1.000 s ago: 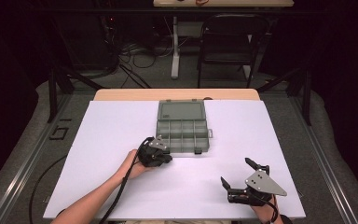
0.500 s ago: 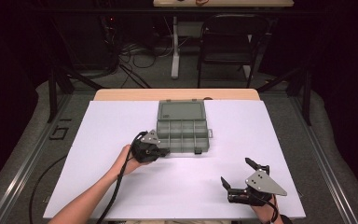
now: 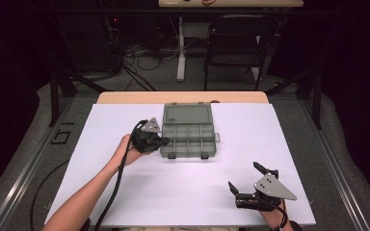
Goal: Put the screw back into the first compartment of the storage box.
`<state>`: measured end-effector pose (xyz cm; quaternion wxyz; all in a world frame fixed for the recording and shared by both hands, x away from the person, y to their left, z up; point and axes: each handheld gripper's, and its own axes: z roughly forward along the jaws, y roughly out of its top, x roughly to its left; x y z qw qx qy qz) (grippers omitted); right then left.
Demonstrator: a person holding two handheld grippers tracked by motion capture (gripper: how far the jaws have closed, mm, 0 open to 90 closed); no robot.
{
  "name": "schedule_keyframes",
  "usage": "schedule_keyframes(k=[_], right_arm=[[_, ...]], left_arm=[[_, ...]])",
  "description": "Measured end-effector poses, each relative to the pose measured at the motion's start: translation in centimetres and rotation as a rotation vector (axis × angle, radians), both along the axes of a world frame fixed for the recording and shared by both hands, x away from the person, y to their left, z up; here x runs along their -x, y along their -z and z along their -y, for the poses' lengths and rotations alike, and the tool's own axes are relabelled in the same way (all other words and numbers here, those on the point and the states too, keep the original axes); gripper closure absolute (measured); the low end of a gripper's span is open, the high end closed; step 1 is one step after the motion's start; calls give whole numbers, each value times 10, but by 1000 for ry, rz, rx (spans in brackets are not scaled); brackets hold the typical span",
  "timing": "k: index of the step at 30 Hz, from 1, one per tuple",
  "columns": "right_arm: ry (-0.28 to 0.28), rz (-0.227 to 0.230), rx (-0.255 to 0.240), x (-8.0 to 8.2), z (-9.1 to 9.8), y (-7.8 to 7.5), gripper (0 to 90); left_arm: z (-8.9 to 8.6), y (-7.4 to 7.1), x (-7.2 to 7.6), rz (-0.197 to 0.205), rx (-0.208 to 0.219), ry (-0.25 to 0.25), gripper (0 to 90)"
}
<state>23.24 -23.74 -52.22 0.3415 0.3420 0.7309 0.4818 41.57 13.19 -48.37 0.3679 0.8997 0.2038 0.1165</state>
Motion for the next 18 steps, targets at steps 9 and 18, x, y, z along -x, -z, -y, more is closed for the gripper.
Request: schedule_keyframes(k=[9, 18], right_arm=[[15, 32, -12, 0, -2, 1, 0], [11, 32, -10, 1, -2, 1, 0]], left_arm=[[1, -5, -27, -2, -18, -47, 880], [13, -6, -52, -31, -91, -59, 879]])
